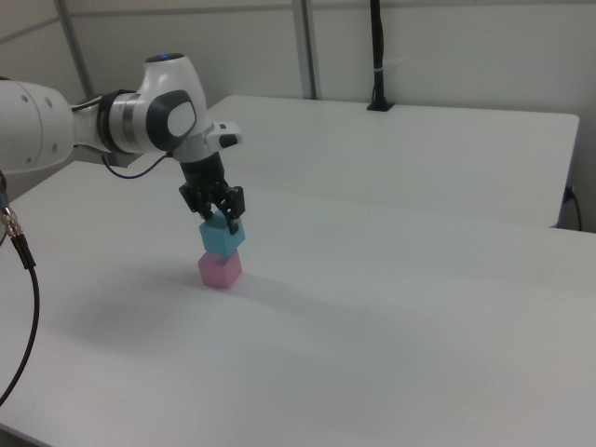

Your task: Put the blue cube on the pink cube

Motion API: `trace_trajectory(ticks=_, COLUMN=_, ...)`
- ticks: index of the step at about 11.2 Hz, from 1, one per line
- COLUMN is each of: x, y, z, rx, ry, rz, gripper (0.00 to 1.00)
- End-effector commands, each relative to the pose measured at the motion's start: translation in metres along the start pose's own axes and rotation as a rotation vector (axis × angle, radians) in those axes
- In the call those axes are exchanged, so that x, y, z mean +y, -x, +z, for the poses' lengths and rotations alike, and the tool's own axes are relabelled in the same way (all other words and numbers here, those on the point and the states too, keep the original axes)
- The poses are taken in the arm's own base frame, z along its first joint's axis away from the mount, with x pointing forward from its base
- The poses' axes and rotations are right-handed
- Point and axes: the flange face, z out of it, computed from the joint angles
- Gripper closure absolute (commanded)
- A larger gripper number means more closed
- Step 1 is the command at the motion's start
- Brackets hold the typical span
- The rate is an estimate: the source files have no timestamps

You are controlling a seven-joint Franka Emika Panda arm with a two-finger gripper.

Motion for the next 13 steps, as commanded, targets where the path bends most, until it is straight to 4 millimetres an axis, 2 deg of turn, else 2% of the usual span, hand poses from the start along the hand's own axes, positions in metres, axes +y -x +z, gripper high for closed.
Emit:
trace_trajectory(ticks=1, x=-0.021, y=0.006, z=0.004, rx=-0.023, ry=-0.006, rz=-0.003, gripper=0.41)
trace_trajectory(ticks=2, x=-0.022, y=0.006, z=0.012, rx=-0.035, ry=-0.004, rz=-0.005, gripper=0.05)
trace_trajectory(ticks=3, x=-0.024, y=0.006, z=0.013, rx=-0.038, ry=-0.001, rz=-0.01, gripper=0.0)
trace_trajectory(ticks=5, x=-0.026, y=0.009, z=0.007, rx=-0.043, ry=0.001, rz=-0.014, gripper=0.0)
trace_trajectory(ticks=6, x=-0.023, y=0.012, z=-0.003, rx=-0.057, ry=0.004, rz=-0.011, gripper=0.0)
trace_trajectory(ticks=7, x=-0.021, y=0.018, z=-0.027, rx=-0.054, ry=0.003, rz=-0.006, gripper=0.0)
trace_trajectory(ticks=10, x=0.009, y=0.045, z=-0.103, rx=-0.037, ry=-0.002, rz=0.064, gripper=0.0)
trace_trajectory(ticks=11, x=0.02, y=0.053, z=-0.116, rx=-0.047, ry=-0.003, rz=0.08, gripper=0.0)
trace_trajectory(ticks=13, x=0.031, y=0.061, z=-0.128, rx=-0.06, ry=-0.028, rz=0.106, gripper=0.0)
